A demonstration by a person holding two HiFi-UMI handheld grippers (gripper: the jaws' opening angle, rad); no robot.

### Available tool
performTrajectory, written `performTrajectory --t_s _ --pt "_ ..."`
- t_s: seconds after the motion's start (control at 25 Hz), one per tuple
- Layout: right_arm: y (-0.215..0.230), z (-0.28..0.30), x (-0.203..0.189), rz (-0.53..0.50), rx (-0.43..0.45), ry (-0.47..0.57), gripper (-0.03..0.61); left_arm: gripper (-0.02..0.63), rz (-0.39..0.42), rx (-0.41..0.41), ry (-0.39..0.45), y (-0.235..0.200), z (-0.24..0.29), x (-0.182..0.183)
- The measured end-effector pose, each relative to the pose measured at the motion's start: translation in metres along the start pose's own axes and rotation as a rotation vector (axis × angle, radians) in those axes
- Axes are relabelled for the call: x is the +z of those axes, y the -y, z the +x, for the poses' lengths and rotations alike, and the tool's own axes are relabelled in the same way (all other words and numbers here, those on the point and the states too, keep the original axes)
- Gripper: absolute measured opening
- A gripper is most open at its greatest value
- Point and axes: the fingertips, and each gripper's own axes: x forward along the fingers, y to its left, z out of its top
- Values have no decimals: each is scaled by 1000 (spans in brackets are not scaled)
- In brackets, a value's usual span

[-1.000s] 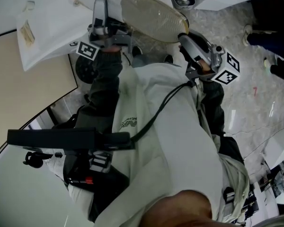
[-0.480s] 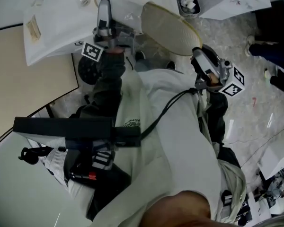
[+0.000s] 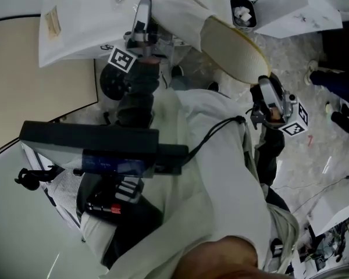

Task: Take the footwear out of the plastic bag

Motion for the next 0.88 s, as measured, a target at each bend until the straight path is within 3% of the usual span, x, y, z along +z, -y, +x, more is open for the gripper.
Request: performTrajectory --t_s 0.24,0.88 --pt "-19 -18 18 -45 19 17 34 -6 22 18 31 -3 -7 12" --pt "-42 -82 55 -134 -90 113 34 -8 31 39 0 -21 -16 8"
